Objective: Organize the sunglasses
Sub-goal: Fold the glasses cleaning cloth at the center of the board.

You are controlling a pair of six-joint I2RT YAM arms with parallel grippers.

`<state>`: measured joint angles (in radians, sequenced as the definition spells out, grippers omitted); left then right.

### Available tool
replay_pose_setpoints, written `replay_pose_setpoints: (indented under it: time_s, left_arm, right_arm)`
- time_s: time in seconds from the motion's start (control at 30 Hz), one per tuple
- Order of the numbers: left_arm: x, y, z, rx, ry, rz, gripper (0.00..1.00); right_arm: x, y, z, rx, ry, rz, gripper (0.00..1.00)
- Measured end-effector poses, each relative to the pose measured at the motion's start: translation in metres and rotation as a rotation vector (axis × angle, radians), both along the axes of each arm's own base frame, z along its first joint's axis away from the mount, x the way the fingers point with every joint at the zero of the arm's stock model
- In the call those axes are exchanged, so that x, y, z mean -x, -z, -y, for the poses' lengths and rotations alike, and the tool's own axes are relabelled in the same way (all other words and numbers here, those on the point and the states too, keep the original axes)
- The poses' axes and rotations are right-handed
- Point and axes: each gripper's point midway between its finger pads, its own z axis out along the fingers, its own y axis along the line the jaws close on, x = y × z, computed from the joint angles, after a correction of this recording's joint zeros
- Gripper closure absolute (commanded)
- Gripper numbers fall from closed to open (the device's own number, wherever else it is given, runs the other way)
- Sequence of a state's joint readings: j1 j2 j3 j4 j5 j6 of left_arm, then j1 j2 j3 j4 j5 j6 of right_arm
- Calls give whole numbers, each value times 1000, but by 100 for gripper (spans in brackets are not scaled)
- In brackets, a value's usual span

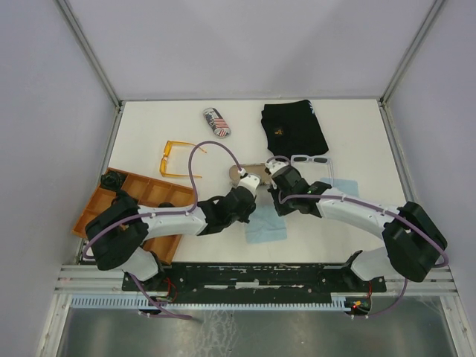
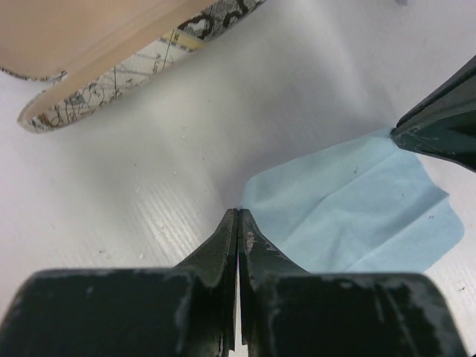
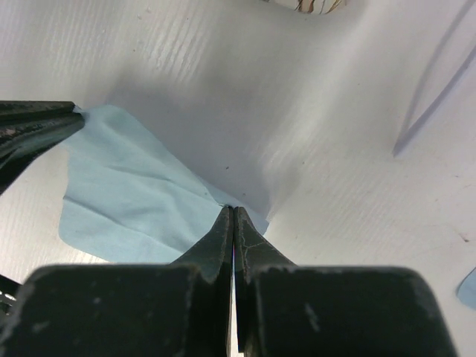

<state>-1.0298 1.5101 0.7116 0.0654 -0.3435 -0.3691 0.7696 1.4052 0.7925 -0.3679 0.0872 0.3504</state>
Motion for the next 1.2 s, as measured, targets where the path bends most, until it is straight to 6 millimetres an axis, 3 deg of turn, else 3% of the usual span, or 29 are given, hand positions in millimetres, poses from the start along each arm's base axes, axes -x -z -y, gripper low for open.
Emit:
replay_pose_setpoints:
  time_s: [0.47, 0.7, 1.2]
  left_arm:
    - [-13, -3, 7, -30, 26, 60, 97]
    - [-15, -7, 12, -20, 52, 84, 97]
    - [3, 6, 8, 14, 131, 58, 97]
  right_arm:
    - [-15, -6, 8, 4, 18, 23, 100]
    - [-12, -4, 7, 2, -2, 5, 100]
    - [3, -3, -2, -44, -59, -59, 100]
